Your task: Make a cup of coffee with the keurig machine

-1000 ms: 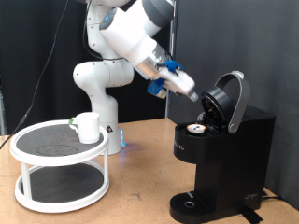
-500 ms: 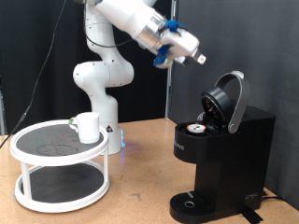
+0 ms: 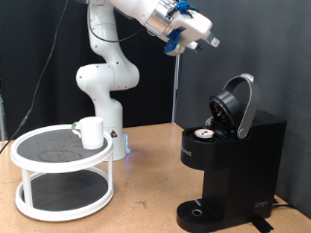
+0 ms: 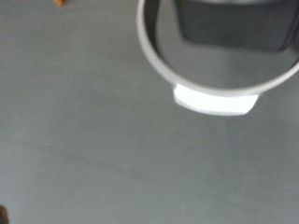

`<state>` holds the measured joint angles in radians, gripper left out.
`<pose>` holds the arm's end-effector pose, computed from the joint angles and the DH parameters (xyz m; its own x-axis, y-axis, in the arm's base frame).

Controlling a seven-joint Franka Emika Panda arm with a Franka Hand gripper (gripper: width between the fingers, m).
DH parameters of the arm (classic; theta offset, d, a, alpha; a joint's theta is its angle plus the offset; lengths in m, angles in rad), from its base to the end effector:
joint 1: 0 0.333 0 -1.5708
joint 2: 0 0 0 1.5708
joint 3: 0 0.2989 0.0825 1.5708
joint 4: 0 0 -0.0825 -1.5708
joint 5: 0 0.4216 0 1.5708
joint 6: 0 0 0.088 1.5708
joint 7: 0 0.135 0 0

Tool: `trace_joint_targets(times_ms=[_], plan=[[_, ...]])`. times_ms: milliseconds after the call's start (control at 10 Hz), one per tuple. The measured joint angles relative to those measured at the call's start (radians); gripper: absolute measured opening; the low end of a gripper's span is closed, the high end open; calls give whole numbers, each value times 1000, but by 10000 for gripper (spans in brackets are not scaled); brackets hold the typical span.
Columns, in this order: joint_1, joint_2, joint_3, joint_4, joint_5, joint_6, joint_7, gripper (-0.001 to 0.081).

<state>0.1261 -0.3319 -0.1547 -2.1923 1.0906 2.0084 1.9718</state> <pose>0.5301 0.0550 0.5260 -0.6014 -0.2283 -0.7657 -0.7399 0.5207 0.4259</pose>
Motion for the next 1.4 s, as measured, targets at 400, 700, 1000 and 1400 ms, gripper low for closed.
trace_joint_targets(times_ms=[400, 700, 1000, 1400], plan=[[21, 58, 98, 56, 27, 128, 131, 734], [26, 112, 185, 111, -66, 206, 248, 734], [25, 129, 202, 124, -64, 229, 260, 735], [35, 187, 256, 182, -125, 215, 353, 735]])
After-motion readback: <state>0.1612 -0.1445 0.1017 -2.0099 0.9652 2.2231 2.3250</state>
